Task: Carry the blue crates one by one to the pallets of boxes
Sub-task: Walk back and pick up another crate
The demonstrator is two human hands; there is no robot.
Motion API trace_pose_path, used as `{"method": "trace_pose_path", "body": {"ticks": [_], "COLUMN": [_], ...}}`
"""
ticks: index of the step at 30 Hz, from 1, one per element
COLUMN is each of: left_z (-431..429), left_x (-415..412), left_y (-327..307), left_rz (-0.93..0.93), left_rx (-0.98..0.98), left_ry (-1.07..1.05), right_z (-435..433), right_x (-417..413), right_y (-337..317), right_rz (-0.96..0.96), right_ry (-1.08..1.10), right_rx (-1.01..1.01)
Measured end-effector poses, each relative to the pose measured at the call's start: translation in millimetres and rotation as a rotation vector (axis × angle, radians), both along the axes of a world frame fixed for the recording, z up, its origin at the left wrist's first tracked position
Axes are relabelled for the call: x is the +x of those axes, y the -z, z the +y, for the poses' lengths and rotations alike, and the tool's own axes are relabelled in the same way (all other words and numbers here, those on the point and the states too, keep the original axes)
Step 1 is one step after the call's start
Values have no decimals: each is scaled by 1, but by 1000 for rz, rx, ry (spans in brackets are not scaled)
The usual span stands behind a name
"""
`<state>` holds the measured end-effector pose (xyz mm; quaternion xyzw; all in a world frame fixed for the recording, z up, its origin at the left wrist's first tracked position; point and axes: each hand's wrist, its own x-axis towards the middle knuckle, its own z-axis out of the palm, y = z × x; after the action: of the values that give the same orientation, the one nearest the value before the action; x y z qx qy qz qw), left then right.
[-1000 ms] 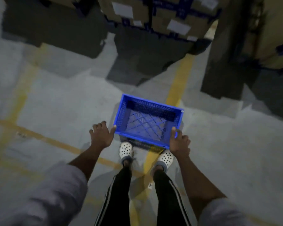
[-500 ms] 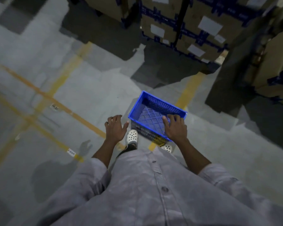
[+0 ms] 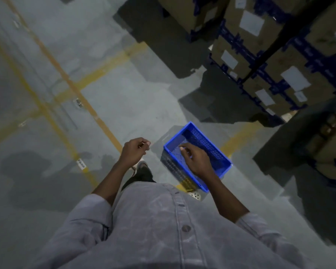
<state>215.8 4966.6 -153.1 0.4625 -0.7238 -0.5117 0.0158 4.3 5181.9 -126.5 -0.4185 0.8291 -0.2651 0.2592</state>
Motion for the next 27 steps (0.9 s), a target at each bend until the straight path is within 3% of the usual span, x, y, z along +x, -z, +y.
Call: {"method": "trace_pose_path", "body": {"ticks": [12,19,27], "left_z": [-187,-275,-441], "left_x": [102,120,85], "left_y": [-27,-21,-14], "left_rz": [43,130,149], "left_rx": [136,184,233], "left_ry": [-316,-667,-851], "right_z": [-289,-420,-640], "right_x": [55,38,1], "right_y": [-28,-21,-7], "right_rz": [-321,-292,-267], "right_ry": [-153,-279,-471], "right_rx": [-54,72,119]}}
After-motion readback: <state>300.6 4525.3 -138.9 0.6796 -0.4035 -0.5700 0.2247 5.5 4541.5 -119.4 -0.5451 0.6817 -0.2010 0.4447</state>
